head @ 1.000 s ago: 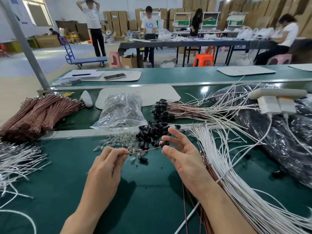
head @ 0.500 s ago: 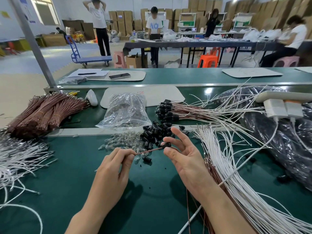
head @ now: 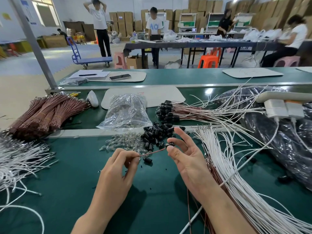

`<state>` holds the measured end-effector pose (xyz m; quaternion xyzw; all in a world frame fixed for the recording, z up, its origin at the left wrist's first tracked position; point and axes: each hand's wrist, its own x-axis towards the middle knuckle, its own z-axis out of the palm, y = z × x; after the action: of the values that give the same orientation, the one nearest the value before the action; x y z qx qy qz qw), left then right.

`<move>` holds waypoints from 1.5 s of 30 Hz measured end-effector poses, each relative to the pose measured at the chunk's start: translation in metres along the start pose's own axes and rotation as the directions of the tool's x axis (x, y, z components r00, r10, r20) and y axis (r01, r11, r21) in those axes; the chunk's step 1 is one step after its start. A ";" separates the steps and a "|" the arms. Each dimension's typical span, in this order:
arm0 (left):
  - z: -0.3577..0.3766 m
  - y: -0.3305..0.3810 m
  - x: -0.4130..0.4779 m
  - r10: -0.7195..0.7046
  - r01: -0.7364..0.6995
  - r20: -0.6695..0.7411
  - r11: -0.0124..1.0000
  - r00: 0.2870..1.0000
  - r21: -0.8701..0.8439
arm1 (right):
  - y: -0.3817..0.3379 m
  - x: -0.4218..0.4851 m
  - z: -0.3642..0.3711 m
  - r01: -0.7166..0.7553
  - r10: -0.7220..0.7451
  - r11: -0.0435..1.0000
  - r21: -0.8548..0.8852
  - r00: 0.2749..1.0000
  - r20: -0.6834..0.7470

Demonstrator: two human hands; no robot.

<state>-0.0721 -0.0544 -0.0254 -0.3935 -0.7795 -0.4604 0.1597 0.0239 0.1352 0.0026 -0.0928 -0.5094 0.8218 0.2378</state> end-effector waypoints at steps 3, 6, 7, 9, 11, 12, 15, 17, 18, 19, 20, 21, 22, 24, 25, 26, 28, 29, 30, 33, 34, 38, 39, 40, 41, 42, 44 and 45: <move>0.000 0.002 0.000 0.000 0.000 -0.009 1.000 1.000 -0.017 | 0.001 0.000 -0.002 -0.003 0.003 1.000 -0.009 1.000 -0.013; 0.000 0.003 0.003 -0.005 0.004 -0.016 0.998 1.000 -0.055 | 0.002 0.003 -0.003 -0.007 0.007 1.000 -0.030 1.000 -0.019; 0.000 0.003 0.003 -0.008 0.007 -0.013 0.998 1.000 -0.060 | 0.002 0.004 -0.003 -0.006 0.006 0.999 -0.039 1.000 -0.021; -0.001 0.003 0.003 -0.024 0.025 0.013 0.998 1.000 -0.059 | 0.004 0.005 -0.003 -0.001 0.000 0.998 -0.059 1.000 -0.021; -0.001 0.003 0.000 -0.035 0.037 0.052 0.999 0.998 -0.038 | 0.005 0.005 -0.005 0.006 -0.007 0.997 -0.072 1.000 -0.020; -0.001 0.004 0.000 -0.038 0.040 0.071 0.999 0.997 -0.030 | 0.005 0.005 -0.006 0.007 -0.009 0.997 -0.076 1.000 -0.018; 0.000 0.008 -0.002 -0.036 0.035 0.084 0.999 0.996 0.013 | 0.005 0.003 -0.005 0.022 -0.023 0.994 -0.106 1.000 -0.005; 0.001 0.013 -0.001 -0.024 0.019 0.070 0.998 0.997 0.059 | 0.005 0.001 -0.001 0.035 -0.034 0.987 -0.159 0.999 0.006; 0.001 0.015 -0.001 -0.010 0.005 0.063 0.996 0.998 0.084 | 0.006 -0.001 0.002 0.039 -0.035 0.979 -0.200 0.999 0.022; 0.002 0.017 0.000 0.009 -0.015 0.055 0.994 0.998 0.112 | 0.006 -0.003 0.005 0.043 -0.032 0.967 -0.253 0.998 0.047; 0.002 0.019 0.000 0.036 -0.042 0.045 0.989 0.998 0.144 | 0.006 -0.004 0.007 0.050 -0.028 0.950 -0.308 0.997 0.075; 0.002 0.019 0.001 0.068 -0.073 0.038 0.982 0.997 0.176 | 0.007 -0.005 0.008 0.057 -0.026 0.936 -0.347 0.995 0.094; 0.002 0.019 0.001 0.097 -0.101 0.031 0.975 0.995 0.199 | 0.007 -0.006 0.009 0.062 -0.027 0.928 -0.367 0.994 0.101; 0.000 0.019 0.002 0.115 -0.115 0.012 0.972 0.993 0.203 | 0.005 -0.007 0.007 0.068 -0.036 0.923 -0.378 0.995 0.091; -0.002 0.019 0.002 0.111 -0.108 -0.001 0.976 0.994 0.190 | 0.004 -0.007 0.006 0.070 -0.039 0.922 -0.381 0.995 0.087; -0.002 0.019 0.002 0.111 -0.107 -0.012 0.978 0.994 0.181 | 0.003 -0.007 0.006 0.070 -0.039 0.920 -0.385 0.995 0.088; -0.001 0.019 0.002 0.143 -0.137 -0.013 0.972 0.990 0.193 | 0.002 -0.008 0.006 0.073 -0.035 0.915 -0.398 0.994 0.104; 0.000 0.019 0.002 0.161 -0.157 -0.007 0.967 0.987 0.203 | 0.002 -0.009 0.007 0.077 -0.034 0.911 -0.405 0.993 0.112; 0.001 0.019 0.002 0.173 -0.168 -0.002 0.963 0.985 0.210 | 0.002 -0.009 0.007 0.081 -0.034 0.909 -0.409 0.992 0.120; 0.003 0.020 0.001 0.149 -0.146 0.004 0.969 0.989 0.198 | 0.002 -0.010 0.010 0.085 -0.036 0.909 -0.407 0.991 0.127; 0.004 0.021 0.000 0.130 -0.130 0.012 0.975 0.991 0.181 | 0.001 -0.011 0.010 0.086 -0.038 0.910 -0.406 0.991 0.125; 0.004 0.024 -0.002 0.082 -0.085 0.031 0.987 0.996 0.134 | 0.001 -0.012 0.010 0.090 -0.035 0.909 -0.406 0.990 0.140; 0.004 0.024 -0.002 0.066 -0.069 0.029 0.990 0.997 0.126 | 0.001 -0.012 0.010 0.090 -0.031 0.908 -0.409 0.988 0.148; 0.003 0.024 -0.003 0.051 -0.054 0.029 0.991 0.998 0.121 | 0.002 -0.012 0.011 0.091 -0.029 0.906 -0.413 0.988 0.155; 0.003 0.024 -0.003 0.040 -0.044 0.033 0.992 0.999 0.118 | 0.002 -0.012 0.011 0.092 -0.028 0.905 -0.416 0.987 0.158; 0.003 0.024 -0.004 0.036 -0.040 0.040 0.992 0.999 0.117 | 0.002 -0.012 0.011 0.093 -0.030 0.905 -0.416 0.987 0.157; 0.004 0.024 -0.005 0.039 -0.045 0.057 0.992 0.998 0.116 | 0.002 -0.012 0.012 0.094 -0.035 0.907 -0.410 0.988 0.148; 0.006 0.025 -0.005 0.039 -0.045 0.060 0.993 0.997 0.112 | 0.002 -0.012 0.012 0.093 -0.036 0.909 -0.407 0.989 0.145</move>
<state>-0.0497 -0.0454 -0.0167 -0.4133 -0.8002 -0.4004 0.1686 0.0291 0.1190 0.0052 -0.0686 -0.6889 0.6918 0.2051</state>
